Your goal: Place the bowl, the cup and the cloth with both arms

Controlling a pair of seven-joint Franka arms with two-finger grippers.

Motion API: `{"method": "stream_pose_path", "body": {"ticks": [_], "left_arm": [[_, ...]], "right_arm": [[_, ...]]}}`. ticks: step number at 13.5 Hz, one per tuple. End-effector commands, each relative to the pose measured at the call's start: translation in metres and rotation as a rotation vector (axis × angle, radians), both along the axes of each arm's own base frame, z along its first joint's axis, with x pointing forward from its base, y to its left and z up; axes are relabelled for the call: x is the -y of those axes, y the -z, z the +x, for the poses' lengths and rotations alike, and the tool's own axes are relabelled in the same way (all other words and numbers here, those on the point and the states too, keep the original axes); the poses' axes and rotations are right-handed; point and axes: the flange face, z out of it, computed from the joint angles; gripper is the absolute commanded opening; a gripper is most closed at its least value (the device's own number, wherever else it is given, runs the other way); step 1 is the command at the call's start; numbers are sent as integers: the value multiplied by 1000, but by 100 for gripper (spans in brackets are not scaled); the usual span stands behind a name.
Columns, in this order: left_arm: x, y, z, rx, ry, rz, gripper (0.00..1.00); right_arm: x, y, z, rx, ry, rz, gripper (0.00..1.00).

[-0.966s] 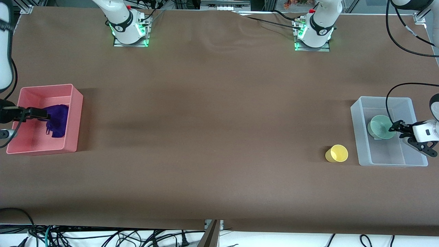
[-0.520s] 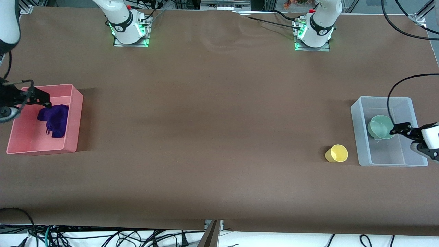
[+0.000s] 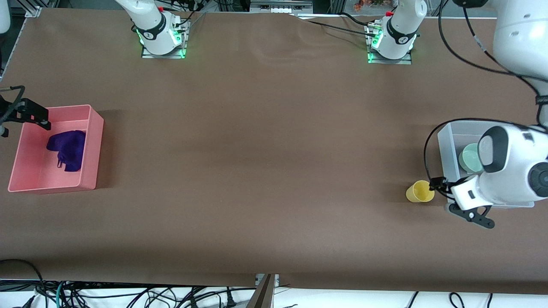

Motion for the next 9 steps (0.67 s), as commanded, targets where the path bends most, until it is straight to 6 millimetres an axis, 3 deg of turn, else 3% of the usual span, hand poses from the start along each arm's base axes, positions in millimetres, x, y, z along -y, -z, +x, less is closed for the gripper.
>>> {"method": "stream_pose_path", "body": {"ticks": [1,4,5,6,8,9], "left_arm": [[-11,11,3,-6,15,7,100],[-8,38,-4,-29,106,-10,100],[-7,47,-5,-21,120,-14,94],[-7,50,-3,-4,129,-15,83],[-7,63,-3,-5,129,-19,50],[-9,67,-2,3,125,-21,40]], "right_arm": [[-10,-5,-13,-37,76,17,100],[-19,-1,-24,-116,236,103,100],[-19,-1,-26,-124,241,105,100],[-15,0,-29,-148,250,104,100],[-12,2,-33,-174,252,86,100],[-9,2,-33,-172,250,69,100]]}}
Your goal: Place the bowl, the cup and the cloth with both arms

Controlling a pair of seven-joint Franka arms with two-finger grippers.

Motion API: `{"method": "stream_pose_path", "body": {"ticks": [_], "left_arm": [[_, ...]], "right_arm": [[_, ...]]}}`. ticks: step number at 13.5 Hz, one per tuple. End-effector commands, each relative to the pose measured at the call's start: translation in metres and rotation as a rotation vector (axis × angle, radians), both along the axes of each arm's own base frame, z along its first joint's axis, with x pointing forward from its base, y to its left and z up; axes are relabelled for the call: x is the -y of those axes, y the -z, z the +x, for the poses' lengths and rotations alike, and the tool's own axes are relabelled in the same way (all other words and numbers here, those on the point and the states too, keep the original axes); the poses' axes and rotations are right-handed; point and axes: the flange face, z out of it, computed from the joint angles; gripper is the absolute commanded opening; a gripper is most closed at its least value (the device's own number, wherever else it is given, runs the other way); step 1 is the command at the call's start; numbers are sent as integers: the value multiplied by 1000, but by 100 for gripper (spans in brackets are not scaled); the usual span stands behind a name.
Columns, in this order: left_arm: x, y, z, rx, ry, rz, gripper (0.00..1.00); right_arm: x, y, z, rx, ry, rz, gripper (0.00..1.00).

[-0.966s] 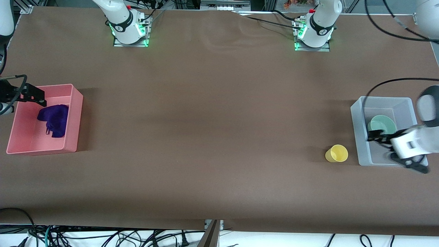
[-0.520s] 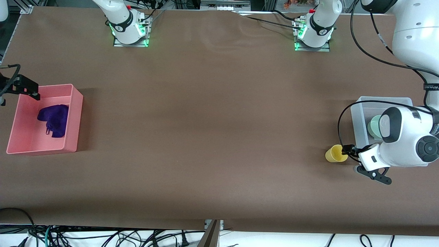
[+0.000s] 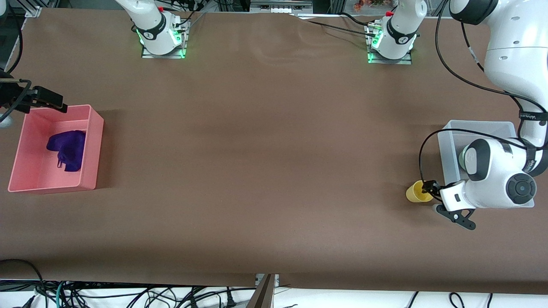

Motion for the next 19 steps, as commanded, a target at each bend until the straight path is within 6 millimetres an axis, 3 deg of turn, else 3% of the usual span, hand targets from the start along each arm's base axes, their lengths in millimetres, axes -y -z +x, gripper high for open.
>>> {"method": "stream_pose_path", "body": {"ticks": [1,2,7,13,16,17,19], "left_arm": [[-4,11,1,12,23,-1,18],[-4,11,1,12,19,-9,2],[3,-17,7,44,16,-5,0],[-15,-120,-5,3,-1,22,0],[-54,-158,-26,-102,-30,26,0],[-70,-163,-29,-97,3,30,0],[-113,-154,-41,-118,62,9,0]], "right_arm": [[7,-6,-8,-10,10,-33,100],[9,-3,-7,-16,14,-33,100],[11,-1,-6,-17,22,-25,100],[18,0,-6,-21,32,-26,100],[19,0,-6,-21,34,-23,100],[19,0,-6,-21,35,-24,100],[18,0,-6,-21,31,-25,100]]}}
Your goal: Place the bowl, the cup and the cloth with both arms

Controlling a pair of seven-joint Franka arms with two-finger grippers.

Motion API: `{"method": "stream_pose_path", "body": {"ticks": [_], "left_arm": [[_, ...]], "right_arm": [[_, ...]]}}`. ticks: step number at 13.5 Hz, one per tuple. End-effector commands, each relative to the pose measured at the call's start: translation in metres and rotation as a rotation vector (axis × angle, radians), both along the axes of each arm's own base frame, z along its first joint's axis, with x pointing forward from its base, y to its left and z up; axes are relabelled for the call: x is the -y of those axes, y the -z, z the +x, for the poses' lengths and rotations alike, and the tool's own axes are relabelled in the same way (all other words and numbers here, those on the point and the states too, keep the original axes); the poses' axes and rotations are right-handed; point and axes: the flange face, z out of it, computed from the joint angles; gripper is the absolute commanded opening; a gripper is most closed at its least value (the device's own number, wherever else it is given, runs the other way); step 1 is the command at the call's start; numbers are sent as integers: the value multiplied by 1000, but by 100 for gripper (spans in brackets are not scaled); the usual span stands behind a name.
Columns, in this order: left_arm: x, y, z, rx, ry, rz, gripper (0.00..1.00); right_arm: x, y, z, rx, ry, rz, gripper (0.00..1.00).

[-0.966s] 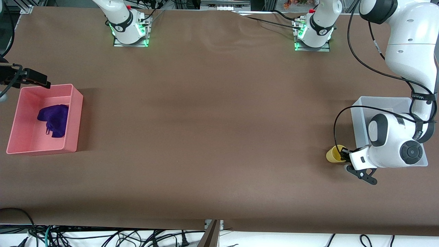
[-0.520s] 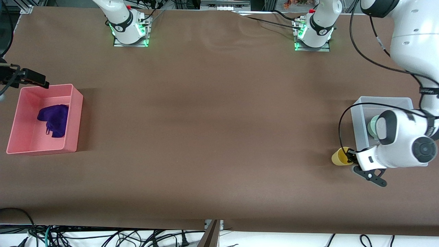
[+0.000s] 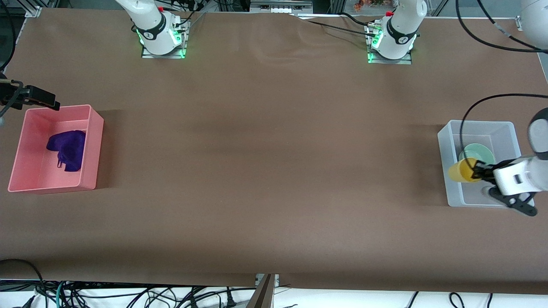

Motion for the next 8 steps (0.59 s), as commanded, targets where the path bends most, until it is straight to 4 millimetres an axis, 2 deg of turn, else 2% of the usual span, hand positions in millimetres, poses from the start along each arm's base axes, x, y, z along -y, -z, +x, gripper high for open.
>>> {"method": "stream_pose_path", "body": {"ticks": [1,2,4,6,8], "left_arm": [[-50,19,-20,-66,92,20,0],[-62,27,-25,-96,118,80,0],[-97,46,-35,-82,120,95,0],[-121,79,-49,-49,130,82,0],[-131,104,-63,-43,124,60,0]], "right_arm": [[1,-3,-4,-5,4,-5,100],[1,-3,-4,-5,4,-5,100],[2,-3,-4,-4,6,-7,100],[2,-3,-4,-4,6,-9,100],[4,-3,-4,-2,9,-10,100]]}}
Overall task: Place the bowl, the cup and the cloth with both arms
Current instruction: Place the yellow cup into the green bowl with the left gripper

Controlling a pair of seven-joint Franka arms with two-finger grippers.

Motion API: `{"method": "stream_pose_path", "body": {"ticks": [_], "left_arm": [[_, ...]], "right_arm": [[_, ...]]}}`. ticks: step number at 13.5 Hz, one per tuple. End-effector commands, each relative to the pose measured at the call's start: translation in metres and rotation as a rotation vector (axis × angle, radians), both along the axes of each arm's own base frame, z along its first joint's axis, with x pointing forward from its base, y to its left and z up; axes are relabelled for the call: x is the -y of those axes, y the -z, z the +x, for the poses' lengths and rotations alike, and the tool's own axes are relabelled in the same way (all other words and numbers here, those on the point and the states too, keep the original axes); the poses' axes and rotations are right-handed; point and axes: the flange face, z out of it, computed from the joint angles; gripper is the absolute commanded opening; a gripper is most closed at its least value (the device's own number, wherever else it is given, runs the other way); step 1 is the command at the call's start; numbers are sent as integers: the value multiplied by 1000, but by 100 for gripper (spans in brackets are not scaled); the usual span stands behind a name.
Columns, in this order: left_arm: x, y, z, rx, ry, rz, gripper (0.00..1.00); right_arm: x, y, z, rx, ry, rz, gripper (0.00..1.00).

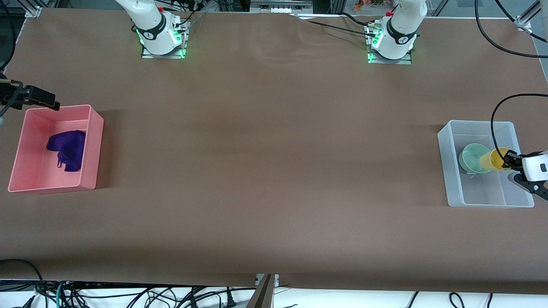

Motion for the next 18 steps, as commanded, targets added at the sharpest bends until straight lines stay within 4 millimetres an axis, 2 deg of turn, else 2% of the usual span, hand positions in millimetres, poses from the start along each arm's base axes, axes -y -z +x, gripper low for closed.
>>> {"method": "stream_pose_path", "body": {"ticks": [1,4,7,8,9,10,11,12,14,16,18], "left_arm": [[-3,23,-19,-9,37,-18,0],[-16,39,-26,4,51,-31,0],[-12,49,-25,26,52,-43,0],[-12,51,-25,27,50,-47,7],[-10,51,-24,27,52,-49,47],[-7,48,-22,33,57,-50,97],[-5,41,-20,37,59,-49,100],[-3,31,-18,46,63,-43,100],[18,-5,-11,54,74,-41,100],[53,-52,-4,79,90,-34,100],[89,-110,-1,83,56,-21,100]], "right_arm": [[8,-3,-5,-4,17,-9,100],[8,-3,-4,-2,17,-8,100],[9,-3,-4,1,18,-8,100],[11,-3,-3,4,21,-8,100],[11,-3,-3,4,21,-8,100],[10,-3,-3,5,20,-8,100],[10,-3,-3,4,21,-10,100],[10,-3,-3,4,21,-8,100],[9,-3,-3,4,20,-7,100],[8,-3,-3,4,18,-7,100],[8,-3,-3,5,17,-8,100]]}}
